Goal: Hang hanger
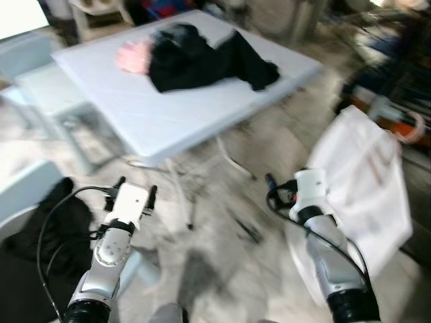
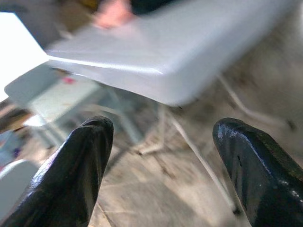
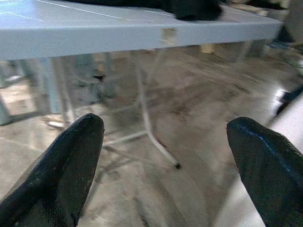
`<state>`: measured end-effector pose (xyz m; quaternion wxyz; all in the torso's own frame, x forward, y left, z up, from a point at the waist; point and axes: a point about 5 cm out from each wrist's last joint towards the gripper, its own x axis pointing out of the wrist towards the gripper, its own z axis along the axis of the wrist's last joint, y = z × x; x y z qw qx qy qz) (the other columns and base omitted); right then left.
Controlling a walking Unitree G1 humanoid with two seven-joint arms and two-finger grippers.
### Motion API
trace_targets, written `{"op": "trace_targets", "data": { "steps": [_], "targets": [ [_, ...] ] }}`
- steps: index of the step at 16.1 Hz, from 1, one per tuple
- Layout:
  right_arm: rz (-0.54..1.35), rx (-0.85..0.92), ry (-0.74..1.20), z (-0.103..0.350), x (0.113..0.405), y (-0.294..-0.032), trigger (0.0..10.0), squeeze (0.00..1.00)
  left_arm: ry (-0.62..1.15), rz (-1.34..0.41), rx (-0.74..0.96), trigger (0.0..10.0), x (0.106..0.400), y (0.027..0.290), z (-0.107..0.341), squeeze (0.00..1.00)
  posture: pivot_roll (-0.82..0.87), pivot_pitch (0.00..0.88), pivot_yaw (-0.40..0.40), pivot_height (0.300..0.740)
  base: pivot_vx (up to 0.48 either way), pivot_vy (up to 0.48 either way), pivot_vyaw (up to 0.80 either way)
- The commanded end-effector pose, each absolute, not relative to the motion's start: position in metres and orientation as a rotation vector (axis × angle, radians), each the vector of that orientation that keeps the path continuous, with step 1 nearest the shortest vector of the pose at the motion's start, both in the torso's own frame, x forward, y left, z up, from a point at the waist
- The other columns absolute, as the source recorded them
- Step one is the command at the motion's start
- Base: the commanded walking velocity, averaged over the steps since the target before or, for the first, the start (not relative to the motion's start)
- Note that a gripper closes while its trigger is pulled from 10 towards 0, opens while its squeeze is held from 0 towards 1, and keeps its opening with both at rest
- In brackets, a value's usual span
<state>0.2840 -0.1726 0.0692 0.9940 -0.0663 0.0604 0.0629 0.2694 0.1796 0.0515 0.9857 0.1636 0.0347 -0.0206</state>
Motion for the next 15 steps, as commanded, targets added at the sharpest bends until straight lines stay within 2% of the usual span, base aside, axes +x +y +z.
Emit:
{"op": "trace_targets", "data": {
  "steps": [1,3,6,8,9,10,12,15],
  "targets": [
    [0.113,-0.142,0.111,0.072,0.283,-0.180,10.0,0.00,0.038,-0.036,0.282,10.0,0.269,0.178,0.056,0.00,-0.06,0.000,0.018,0.740,0.000,0.000,0.80],
    [0.117,-0.140,0.109,0.072,0.284,-0.179,10.0,0.00,0.062,-0.019,0.154,10.0,0.269,0.180,0.055,0.00,-0.04,0.000,0.005,0.740,0.000,0.000,0.80],
    [0.132,-0.133,0.110,0.071,0.286,-0.175,10.0,0.00,0.043,-0.079,0.118,10.0,0.279,0.187,0.064,0.00,-0.02,0.000,-0.011,0.740,0.000,0.000,0.80],
    [0.151,-0.121,0.112,0.070,0.290,-0.168,10.0,0.00,0.037,-0.217,0.069,10.0,0.293,0.178,0.070,0.00,0.02,0.000,-0.027,0.740,0.000,0.000,0.80],
    [0.160,-0.117,0.113,0.069,0.291,-0.164,10.0,0.00,0.040,-0.235,0.066,10.0,0.298,0.174,0.070,0.00,0.02,0.000,-0.027,0.740,0.000,0.000,0.80],
    [0.179,-0.112,0.111,0.068,0.293,-0.156,10.0,0.00,0.043,-0.171,0.075,10.0,0.310,0.170,0.068,0.00,0.02,0.000,-0.027,0.740,0.000,0.000,0.80],
    [0.186,-0.135,0.070,0.074,0.292,-0.154,10.0,0.00,0.036,-0.138,0.074,10.0,0.300,0.160,0.062,0.00,-0.01,0.000,-0.013,0.740,0.000,0.000,0.80],
    [0.122,-0.116,0.104,0.064,0.283,-0.171,10.0,0.00,0.011,-0.042,0.104,10.0,0.270,0.174,0.053,0.00,0.01,0.000,-0.017,0.740,0.000,0.000,0.70]
  ]
}}
